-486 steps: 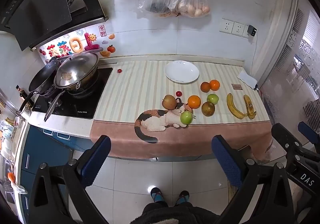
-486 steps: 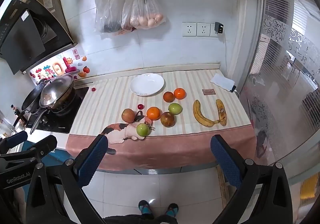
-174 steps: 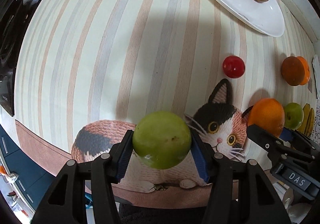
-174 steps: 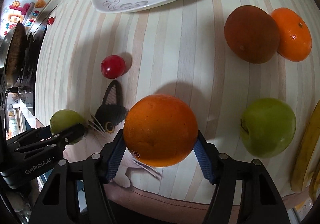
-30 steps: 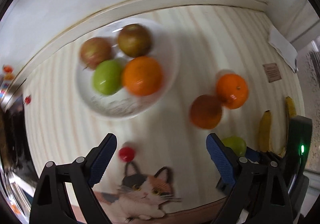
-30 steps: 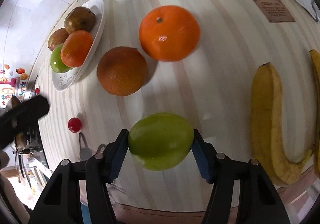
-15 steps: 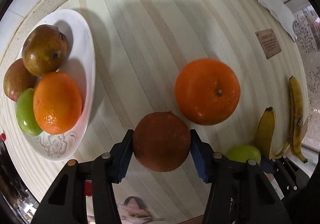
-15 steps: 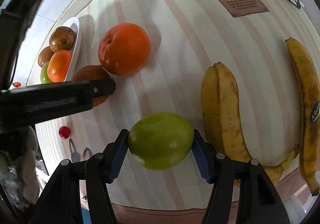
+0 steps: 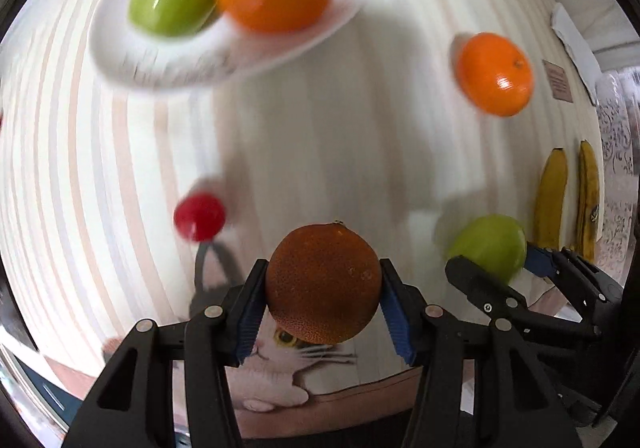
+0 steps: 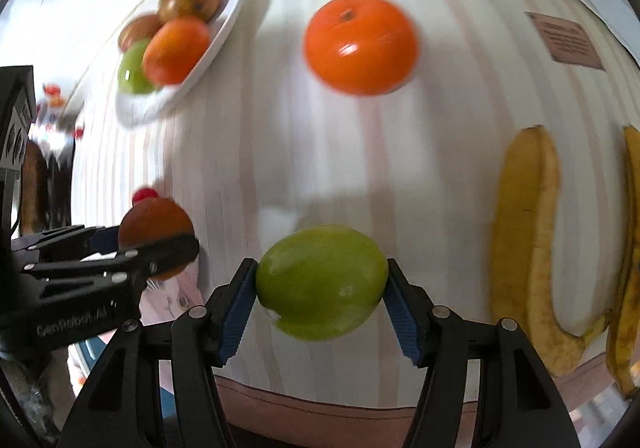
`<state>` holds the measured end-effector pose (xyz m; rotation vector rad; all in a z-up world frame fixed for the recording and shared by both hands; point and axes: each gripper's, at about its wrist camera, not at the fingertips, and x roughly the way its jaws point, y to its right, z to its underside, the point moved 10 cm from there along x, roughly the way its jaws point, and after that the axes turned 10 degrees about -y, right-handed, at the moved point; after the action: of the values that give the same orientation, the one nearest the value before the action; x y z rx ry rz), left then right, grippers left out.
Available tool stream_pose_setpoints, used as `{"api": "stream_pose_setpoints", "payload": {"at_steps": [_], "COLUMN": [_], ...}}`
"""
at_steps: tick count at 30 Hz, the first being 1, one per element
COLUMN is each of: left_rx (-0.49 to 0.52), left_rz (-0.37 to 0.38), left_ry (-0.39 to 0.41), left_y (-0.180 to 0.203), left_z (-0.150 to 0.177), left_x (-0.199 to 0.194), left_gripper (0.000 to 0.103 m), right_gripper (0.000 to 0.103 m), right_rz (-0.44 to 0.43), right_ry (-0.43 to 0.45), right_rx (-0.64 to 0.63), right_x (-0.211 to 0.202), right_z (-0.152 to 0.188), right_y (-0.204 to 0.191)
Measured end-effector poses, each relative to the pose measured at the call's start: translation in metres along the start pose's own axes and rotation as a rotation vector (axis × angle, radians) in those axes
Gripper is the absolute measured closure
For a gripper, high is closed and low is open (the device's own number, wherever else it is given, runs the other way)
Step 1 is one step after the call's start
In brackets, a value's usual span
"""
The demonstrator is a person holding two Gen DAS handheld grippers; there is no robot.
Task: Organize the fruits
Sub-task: 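Carry both fruits to the plate and release them onto the pile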
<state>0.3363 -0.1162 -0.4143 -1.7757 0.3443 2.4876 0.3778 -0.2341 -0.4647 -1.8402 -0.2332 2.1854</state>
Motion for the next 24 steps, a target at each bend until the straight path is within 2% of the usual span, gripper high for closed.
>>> {"api": "stream_pose_setpoints", "payload": {"at_steps": [3, 8, 14, 15, 18, 24], "left_rx": [-0.033, -0.044, -0.041, -0.039, -0.046, -0.103], "left_rz": [0.02, 0.026, 0.028, 0.028, 0.055, 0.106], "left_ry": [-0.006, 0.008, 0.03, 0.04, 0.071, 0.171], "left_y": [-0.006, -0.008, 0.0, -0.013, -0.019, -0.05], "left_z": [0.006, 0.02, 0.021, 0.016, 0.016, -0.007], "left_x": [0.008, 0.021, 0.017, 0.008, -0.007, -0.068], "left_gripper": [0.052, 0.052, 0.052, 0.052, 0.052, 0.052], "right_gripper": [0.038, 0.038, 0.039, 0.039, 0.039, 0.039], "right_rz": [0.03, 0.015, 0.039, 0.034, 0.016, -0.039], "right_ry": [0.01, -0.007, 0.005, 0.004, 0.008, 0.059], "right_rx": [-0.021, -0.007, -0.013, -0.013, -0.008, -0.03], "right_x": [0.0, 0.0, 0.002, 0.001, -0.002, -0.029], "right_z": [0.001, 0.002, 0.005, 0.005, 0.003, -0.029], "right_y": [-0.005, 0.0, -0.006, -0.006, -0.01, -0.036]}}
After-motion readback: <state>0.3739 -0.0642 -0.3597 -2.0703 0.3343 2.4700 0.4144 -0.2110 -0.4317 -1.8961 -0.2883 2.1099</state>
